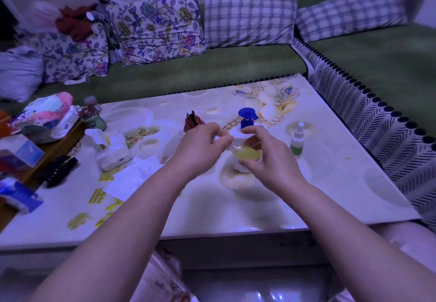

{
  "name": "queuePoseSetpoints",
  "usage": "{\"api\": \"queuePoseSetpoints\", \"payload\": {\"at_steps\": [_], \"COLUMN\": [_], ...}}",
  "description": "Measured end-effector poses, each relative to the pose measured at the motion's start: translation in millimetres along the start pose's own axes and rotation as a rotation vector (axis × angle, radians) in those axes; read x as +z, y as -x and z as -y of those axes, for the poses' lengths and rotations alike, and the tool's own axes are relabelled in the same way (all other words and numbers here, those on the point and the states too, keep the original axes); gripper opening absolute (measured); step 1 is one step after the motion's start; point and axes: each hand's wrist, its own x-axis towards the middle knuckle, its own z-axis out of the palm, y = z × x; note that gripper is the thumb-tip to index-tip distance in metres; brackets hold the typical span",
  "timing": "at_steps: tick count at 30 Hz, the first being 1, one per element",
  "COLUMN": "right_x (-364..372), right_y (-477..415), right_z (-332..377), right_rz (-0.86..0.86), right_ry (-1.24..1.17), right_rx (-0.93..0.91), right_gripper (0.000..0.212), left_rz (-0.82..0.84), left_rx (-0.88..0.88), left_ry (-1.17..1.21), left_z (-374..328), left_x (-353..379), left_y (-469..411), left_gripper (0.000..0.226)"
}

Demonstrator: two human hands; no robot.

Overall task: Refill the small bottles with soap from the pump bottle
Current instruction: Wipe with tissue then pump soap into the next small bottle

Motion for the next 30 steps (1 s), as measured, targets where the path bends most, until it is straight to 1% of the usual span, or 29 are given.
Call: {"api": "queuePoseSetpoints", "payload": {"at_steps": [3,6,9,11,13,14,16,21,24,26,27,29,30], "right_x": [-1,-1,0,1,2,2,2,3,3,2,2,2,2], "right_y": [-1,-2,-2,-2,-2,-2,-2,-3,-3,-3,-3,-4,-4], "right_z": [-1,-4,-7,-7,-7,-7,-7,-6,-7,-7,-7,-6,-6], "right_rz": [-0.004,0.010,-0.003,-0.009,-0.016,-0.016,-0.015,-0.014,-0.035,-0.038,-0.041,-0.039,-0.034], "right_ry": [-0.002,-0.033,-0.062,-0.066,-0.064,-0.061,-0.057,-0.051,-0.069,-0.067,-0.064,-0.054,-0.046], "right_rx": [0.003,0.022,0.050,0.058,0.054,0.053,0.048,0.033,0.042,0.047,0.046,0.038,0.033], "right_gripper": [0.058,0.057,0.058,0.058,0.058,0.059,0.059,0.059,0.057,0.056,0.056,0.058,0.059], "left_rz": [0.012,0.052,0.138,0.182,0.155,0.112,0.039,0.086,0.132,0.158,0.140,0.064,0.041], "left_rx": [0.006,0.019,0.064,0.044,-0.008,-0.030,-0.047,0.023,0.067,0.012,-0.019,-0.052,-0.053], "left_ry": [0.001,0.039,0.160,0.249,0.240,0.164,0.003,-0.002,0.119,0.199,0.174,0.021,-0.006], "left_z": [-2,-1,2,3,4,4,4,1,3,4,4,3,2], "left_x": [3,3,3,3,3,3,2,1,0,0,0,0,-1], "left_y": [-1,-4,-5,-5,-6,-7,-11,-9,-8,-7,-8,-10,-11], "left_gripper": [0.013,0.004,0.025,0.039,0.048,0.046,0.031,0.002,0.020,0.034,0.037,0.027,0.023]}}
